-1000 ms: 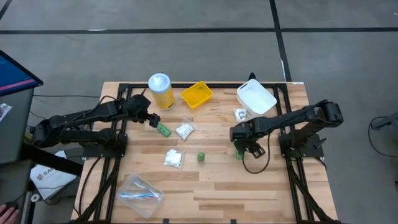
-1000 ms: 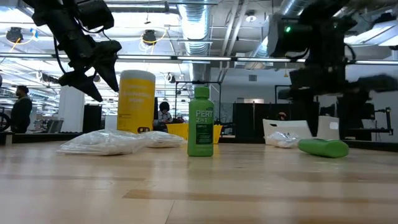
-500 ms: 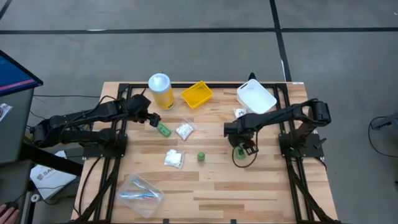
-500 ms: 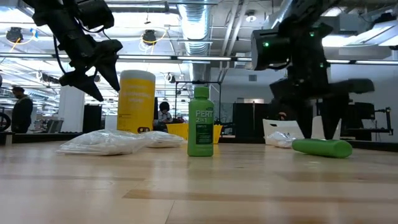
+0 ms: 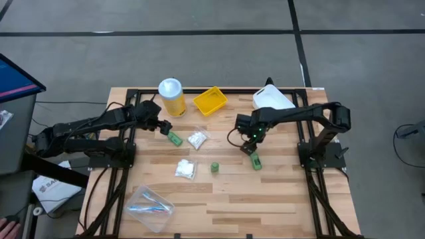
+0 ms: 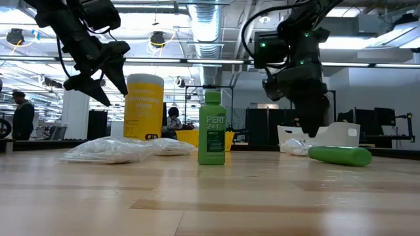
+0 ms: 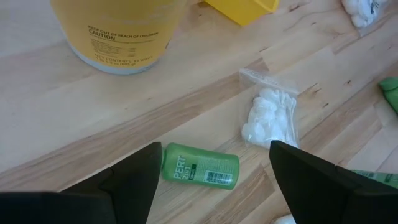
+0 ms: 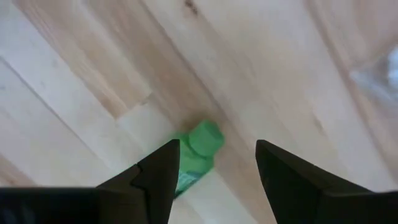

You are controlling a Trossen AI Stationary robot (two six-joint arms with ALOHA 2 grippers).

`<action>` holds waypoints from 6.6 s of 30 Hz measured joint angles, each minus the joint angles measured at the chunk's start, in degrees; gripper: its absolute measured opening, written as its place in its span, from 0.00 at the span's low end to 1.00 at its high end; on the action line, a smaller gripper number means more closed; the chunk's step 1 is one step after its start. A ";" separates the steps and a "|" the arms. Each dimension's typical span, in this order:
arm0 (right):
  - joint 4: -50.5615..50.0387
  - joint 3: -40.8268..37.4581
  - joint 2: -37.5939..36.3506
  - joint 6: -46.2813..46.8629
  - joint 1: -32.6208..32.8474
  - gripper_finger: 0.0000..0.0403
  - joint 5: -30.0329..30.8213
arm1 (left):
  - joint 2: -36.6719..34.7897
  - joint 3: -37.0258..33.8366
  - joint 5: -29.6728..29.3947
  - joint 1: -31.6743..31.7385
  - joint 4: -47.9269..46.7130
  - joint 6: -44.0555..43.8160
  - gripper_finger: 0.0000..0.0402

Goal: Pick & Place Travel size toiletries
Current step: Put the green shampoo bottle into the white bin

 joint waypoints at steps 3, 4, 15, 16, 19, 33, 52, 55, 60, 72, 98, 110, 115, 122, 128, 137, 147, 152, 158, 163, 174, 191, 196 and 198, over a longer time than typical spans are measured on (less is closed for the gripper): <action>1.05 0.01 1.74 2.47 0.49 0.49 0.02 | 0.00 0.00 0.00 -0.01 0.04 0.07 0.73; 0.65 -0.04 2.22 2.92 0.67 0.49 0.03 | 0.00 0.00 0.00 -0.01 0.04 0.07 0.73; 1.88 0.02 7.15 4.79 2.17 0.56 -0.07 | 0.00 0.00 -0.02 -0.01 0.09 0.11 0.73; 2.11 0.00 7.45 5.46 2.25 0.57 -0.06 | 0.00 0.00 -0.02 -0.01 0.09 0.11 0.73; 2.12 -0.07 7.28 6.34 2.28 0.57 -0.11 | 0.00 0.00 -0.02 -0.01 0.11 0.11 0.73; 3.53 -3.24 7.18 13.37 3.33 0.52 -0.36 | 0.01 0.00 0.26 -0.02 0.50 0.11 0.73; 2.00 -6.30 -7.31 26.10 3.60 0.52 7.87 | 0.00 0.00 0.22 -0.02 0.91 0.07 0.73; 3.35 -10.28 -12.02 32.37 4.70 0.54 7.22 | 0.01 0.00 0.16 -0.01 0.99 0.09 0.73; 6.13 -14.24 -15.50 40.07 5.93 0.57 7.64 | 0.00 0.00 -0.09 -0.01 1.56 0.07 0.73; 12.50 -14.25 -6.77 40.87 8.01 0.56 7.20 | 0.01 0.00 -0.22 0.02 2.65 -0.05 0.73; 12.34 -13.70 -0.98 34.81 8.05 0.23 3.07 | 0.01 0.00 -0.24 0.04 2.75 -0.09 0.73; 22.97 -9.09 -17.64 22.30 4.12 0.20 20.38 | 0.02 0.00 -0.61 0.04 3.23 -0.09 0.73; 29.12 -9.09 -25.73 8.43 -3.53 0.24 29.65 | 0.02 0.00 -2.69 0.04 3.52 -0.03 0.73; 45.33 -9.66 -29.13 -14.12 -12.39 0.23 39.55 | 0.02 0.00 -3.35 0.04 3.59 0.00 0.73; 58.02 -15.69 -29.12 -17.01 -18.64 0.23 37.02 | 0.02 0.00 -4.33 0.04 3.64 0.07 0.73; 82.82 -31.42 -29.13 -21.27 -25.37 0.23 35.57 | 0.02 0.00 -5.79 0.04 3.69 0.11 0.73; 91.32 -38.13 -25.72 -19.82 -29.24 0.23 35.76 | 0.02 0.00 -8.74 0.04 3.76 0.14 0.73; 98.72 -40.33 -20.25 -18.47 -30.38 0.23 35.75 | 0.02 0.00 -9.13 0.04 3.89 0.13 0.73; 103.97 -40.50 -13.83 -18.29 -30.61 0.23 35.75 | 0.02 0.00 -9.13 0.04 3.91 0.13 0.73; 105.02 -40.52 -10.29 -17.08 -30.83 0.23 35.75 | 0.02 0.00 -9.19 0.04 3.91 0.14 0.73; 104.69 -40.50 -6.33 -16.19 -31.36 0.23 35.90 | 0.02 0.00 -10.88 0.04 4.41 0.14 0.73; 105.47 -40.50 -3.96 -13.75 -32.06 0.30 35.99 | 0.02 0.00 -11.08 0.02 5.27 0.15 0.73; 105.54 -40.57 -3.93 -13.75 -32.01 0.45 35.95 | 0.02 0.00 -11.06 0.04 5.42 0.13 0.73; 105.66 -40.57 -3.93 -13.75 -32.01 0.51 35.95 | 0.02 0.00 -11.06 0.04 5.47 0.13 0.73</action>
